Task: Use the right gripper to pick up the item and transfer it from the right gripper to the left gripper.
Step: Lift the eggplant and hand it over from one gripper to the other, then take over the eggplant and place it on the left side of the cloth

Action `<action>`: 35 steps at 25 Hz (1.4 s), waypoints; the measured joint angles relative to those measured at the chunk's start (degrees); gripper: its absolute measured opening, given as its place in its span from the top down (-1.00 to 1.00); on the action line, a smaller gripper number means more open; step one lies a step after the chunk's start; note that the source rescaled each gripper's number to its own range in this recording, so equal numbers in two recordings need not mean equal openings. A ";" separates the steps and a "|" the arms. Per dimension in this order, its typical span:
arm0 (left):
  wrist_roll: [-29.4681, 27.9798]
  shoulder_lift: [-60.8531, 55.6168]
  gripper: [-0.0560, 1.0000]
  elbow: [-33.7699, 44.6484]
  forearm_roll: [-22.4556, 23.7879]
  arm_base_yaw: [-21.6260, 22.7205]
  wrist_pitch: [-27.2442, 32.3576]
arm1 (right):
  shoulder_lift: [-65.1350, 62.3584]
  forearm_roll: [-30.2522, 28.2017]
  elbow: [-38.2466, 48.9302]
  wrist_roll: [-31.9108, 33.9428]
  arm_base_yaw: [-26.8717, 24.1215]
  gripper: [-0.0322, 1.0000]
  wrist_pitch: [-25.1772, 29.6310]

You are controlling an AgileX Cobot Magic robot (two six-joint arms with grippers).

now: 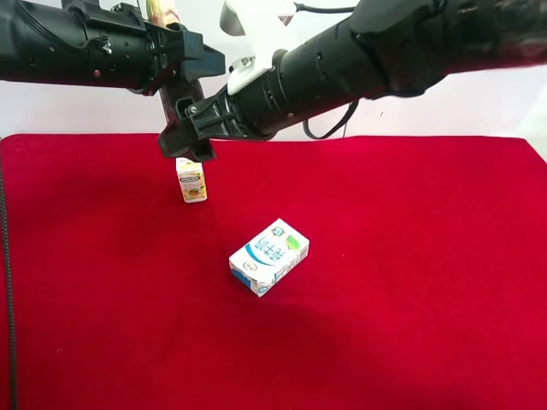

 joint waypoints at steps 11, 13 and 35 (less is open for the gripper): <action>-2.88 -4.23 0.88 0.00 6.61 0.00 -4.16 | -18.75 -49.92 0.00 45.14 0.00 -1.00 25.50; -6.58 -4.28 0.88 0.00 10.93 0.00 -4.77 | -22.61 -55.86 0.00 49.30 0.00 -1.00 33.41; -78.63 -4.40 0.88 0.00 90.78 11.98 32.93 | -86.35 -62.99 29.57 65.12 0.00 -1.00 48.63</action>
